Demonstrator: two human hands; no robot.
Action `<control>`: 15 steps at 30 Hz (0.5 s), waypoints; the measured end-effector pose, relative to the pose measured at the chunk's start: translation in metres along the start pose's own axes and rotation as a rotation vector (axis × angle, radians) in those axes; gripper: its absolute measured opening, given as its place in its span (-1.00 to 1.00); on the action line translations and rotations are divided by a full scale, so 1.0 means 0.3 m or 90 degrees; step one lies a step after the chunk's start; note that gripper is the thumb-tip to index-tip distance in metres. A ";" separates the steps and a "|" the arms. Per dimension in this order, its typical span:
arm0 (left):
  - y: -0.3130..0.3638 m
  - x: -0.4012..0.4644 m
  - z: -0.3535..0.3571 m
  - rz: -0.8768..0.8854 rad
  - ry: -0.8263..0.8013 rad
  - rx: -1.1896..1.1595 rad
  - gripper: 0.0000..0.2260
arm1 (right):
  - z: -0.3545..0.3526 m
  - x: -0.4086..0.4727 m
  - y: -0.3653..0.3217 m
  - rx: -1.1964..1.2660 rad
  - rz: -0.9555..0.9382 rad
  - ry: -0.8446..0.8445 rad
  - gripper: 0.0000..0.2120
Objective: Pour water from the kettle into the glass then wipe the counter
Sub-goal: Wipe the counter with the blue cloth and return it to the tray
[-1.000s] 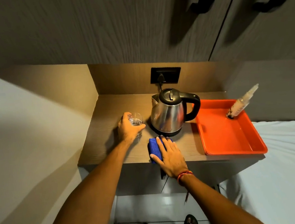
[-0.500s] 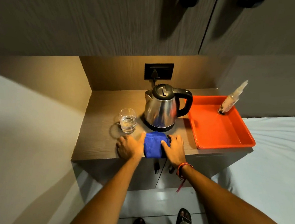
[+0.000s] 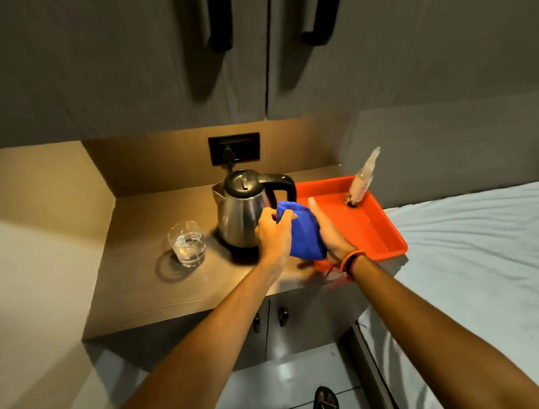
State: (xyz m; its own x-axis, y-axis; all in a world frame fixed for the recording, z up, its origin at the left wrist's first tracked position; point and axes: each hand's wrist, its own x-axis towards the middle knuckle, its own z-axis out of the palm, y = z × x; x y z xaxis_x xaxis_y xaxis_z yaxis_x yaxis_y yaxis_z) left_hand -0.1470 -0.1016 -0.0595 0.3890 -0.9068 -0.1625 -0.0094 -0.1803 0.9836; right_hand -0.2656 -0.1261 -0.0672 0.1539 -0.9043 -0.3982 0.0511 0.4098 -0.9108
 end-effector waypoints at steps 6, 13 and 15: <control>-0.001 0.049 0.183 -0.076 -0.111 0.235 -0.65 | -0.287 0.017 -0.059 -0.185 -0.013 0.157 -0.59; -0.045 0.052 0.239 0.031 -0.206 0.580 -0.72 | -0.296 0.040 0.017 -0.513 0.031 0.121 -0.45; -0.026 0.050 0.214 0.077 -0.200 0.605 -0.74 | -0.292 0.045 0.022 -0.578 -0.001 0.143 -0.41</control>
State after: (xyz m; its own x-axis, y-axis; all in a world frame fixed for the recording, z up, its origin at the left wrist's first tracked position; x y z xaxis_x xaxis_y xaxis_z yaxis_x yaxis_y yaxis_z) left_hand -0.2003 -0.1382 -0.0747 0.0769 -0.9739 -0.2136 -0.8165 -0.1844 0.5471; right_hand -0.3498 -0.1461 -0.0881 -0.0449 -0.9453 -0.3230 -0.7539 0.2443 -0.6099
